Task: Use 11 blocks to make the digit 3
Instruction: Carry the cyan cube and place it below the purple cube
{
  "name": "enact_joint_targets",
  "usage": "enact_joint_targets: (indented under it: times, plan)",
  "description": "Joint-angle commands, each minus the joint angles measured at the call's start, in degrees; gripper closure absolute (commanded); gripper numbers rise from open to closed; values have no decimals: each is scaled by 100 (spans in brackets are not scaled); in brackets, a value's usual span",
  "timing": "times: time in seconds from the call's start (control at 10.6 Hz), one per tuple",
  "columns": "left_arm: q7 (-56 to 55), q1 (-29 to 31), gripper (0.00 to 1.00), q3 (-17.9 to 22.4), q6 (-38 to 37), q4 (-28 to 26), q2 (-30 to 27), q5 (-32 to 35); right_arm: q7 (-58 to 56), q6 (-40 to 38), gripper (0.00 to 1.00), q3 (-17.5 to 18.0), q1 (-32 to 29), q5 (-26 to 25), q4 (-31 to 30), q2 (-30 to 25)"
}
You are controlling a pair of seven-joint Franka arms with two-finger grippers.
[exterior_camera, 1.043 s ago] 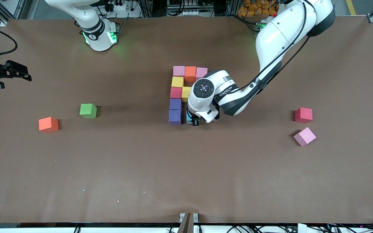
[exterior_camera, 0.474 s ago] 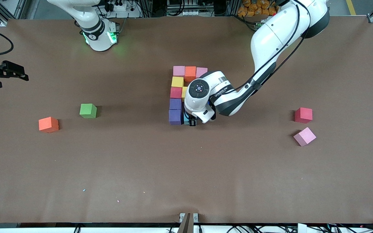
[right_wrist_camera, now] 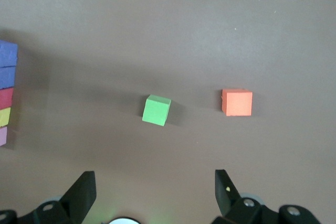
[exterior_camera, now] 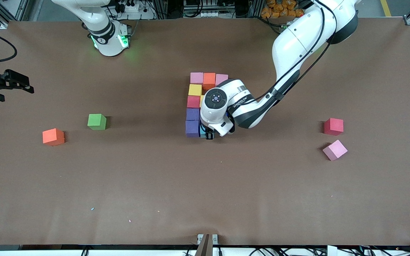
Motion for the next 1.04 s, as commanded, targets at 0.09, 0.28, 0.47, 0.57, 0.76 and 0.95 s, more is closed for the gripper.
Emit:
enact_joint_targets:
  times: [0.09, 0.28, 0.47, 0.57, 0.76, 0.95]
  plan:
    - [24, -150, 100, 70, 13, 240, 144, -132, 389, -24, 0, 77, -61, 99, 17, -122]
    - [24, -150, 100, 70, 13, 222, 144, -132, 504, -59, 0, 77, -26, 72, 17, -122]
    - [32, -150, 78, 71, 13, 222, 188, -124, 742, -129, 0, 68, -35, 124, 17, -87]
    - [41, -167, 12, 79, 13, 231, 179, -106, 751, -130, 0, 60, -44, 168, 0, -69]
    - [76, -194, 0, 88, 5, 222, 109, -62, 1380, -95, 0, 59, -26, 169, 35, -69]
    - [242, -202, 0, 79, -48, 187, -101, 78, 1533, -69, 0, 42, -79, 178, 70, -78]
